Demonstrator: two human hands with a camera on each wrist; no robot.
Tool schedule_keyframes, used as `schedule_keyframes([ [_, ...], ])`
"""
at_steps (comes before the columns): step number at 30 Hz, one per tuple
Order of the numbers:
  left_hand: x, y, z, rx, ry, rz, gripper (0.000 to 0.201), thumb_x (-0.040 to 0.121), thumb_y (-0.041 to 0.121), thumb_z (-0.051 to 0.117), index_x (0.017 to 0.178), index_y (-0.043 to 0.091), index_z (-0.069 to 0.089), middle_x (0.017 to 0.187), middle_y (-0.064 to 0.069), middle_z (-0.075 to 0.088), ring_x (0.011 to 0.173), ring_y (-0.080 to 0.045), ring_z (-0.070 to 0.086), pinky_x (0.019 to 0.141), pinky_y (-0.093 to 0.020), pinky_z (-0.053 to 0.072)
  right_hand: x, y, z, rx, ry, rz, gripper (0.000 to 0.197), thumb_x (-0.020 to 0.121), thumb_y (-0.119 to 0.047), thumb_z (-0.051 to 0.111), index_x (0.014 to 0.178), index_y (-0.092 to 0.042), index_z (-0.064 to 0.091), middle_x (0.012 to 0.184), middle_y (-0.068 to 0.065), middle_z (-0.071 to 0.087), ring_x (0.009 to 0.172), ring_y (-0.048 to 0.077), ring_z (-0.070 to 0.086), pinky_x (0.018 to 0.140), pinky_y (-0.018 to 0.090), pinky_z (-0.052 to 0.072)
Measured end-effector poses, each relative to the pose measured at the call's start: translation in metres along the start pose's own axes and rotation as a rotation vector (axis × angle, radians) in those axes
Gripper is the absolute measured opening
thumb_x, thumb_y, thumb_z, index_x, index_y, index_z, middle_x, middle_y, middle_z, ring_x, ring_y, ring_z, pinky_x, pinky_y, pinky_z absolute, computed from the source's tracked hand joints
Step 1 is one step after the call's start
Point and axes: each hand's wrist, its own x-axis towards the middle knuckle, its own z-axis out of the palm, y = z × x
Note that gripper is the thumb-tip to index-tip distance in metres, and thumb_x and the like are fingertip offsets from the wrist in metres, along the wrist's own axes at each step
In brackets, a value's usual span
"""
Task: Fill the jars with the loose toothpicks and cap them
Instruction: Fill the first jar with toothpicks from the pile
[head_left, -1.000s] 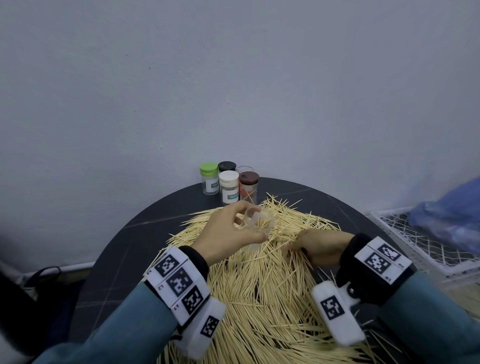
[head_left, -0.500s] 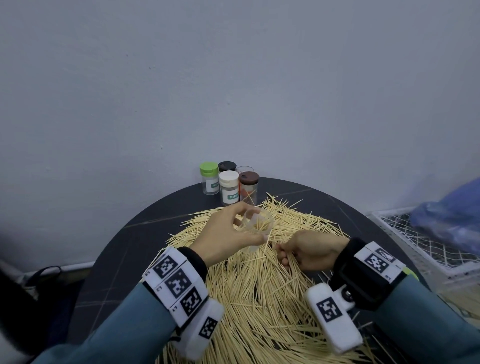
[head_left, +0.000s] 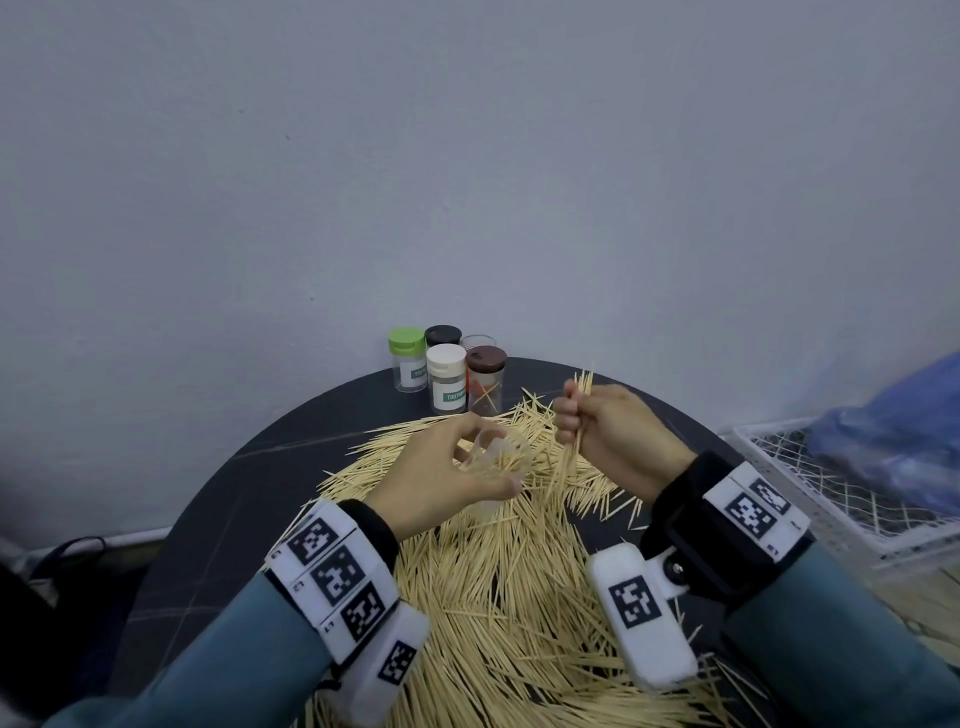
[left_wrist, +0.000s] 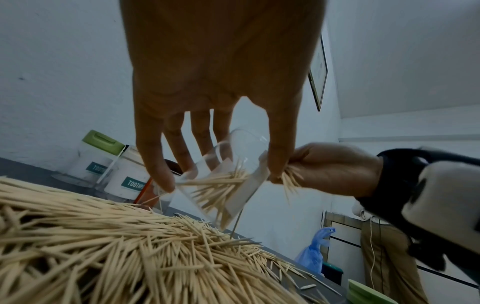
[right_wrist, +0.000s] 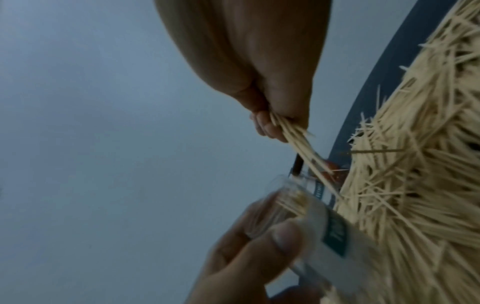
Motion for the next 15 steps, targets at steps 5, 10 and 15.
schedule_keyframes([
  [5, -0.002, 0.004, 0.006, 0.043, -0.071, 0.003, 0.052, 0.072, 0.032, 0.078, 0.119, 0.03, 0.057, 0.112, 0.014, 0.057, 0.097, -0.004, 0.053, 0.07, -0.017, 0.041, -0.005, -0.011, 0.009, 0.183, -0.011, -0.206, 0.028, 0.1, 0.001, 0.022, 0.083, -0.011, 0.042, 0.063, -0.001, 0.036, 0.05, 0.006, 0.035, 0.047, 0.016, 0.033],
  [10, -0.004, 0.004, 0.012, 0.048, -0.122, 0.013, 0.051, 0.071, 0.037, 0.078, 0.117, 0.033, 0.056, 0.114, 0.014, 0.058, 0.098, -0.002, 0.053, 0.07, -0.015, 0.041, -0.006, -0.002, 0.013, 0.181, -0.037, -0.254, 0.028, 0.101, 0.0, 0.022, 0.085, -0.012, 0.042, 0.063, -0.001, 0.038, 0.048, 0.004, 0.038, 0.047, 0.014, 0.036],
  [15, -0.002, 0.006, 0.011, -0.149, -0.08, -0.01, 0.042, 0.075, 0.037, 0.076, 0.112, 0.034, 0.058, 0.112, 0.016, 0.059, 0.098, -0.006, 0.059, 0.08, -0.028, 0.053, -0.015, 0.018, 0.019, -0.067, -0.102, -0.268, 0.024, 0.102, -0.008, 0.026, 0.089, -0.013, 0.045, 0.07, 0.0, 0.049, 0.065, 0.009, 0.05, 0.066, 0.02, 0.045],
])
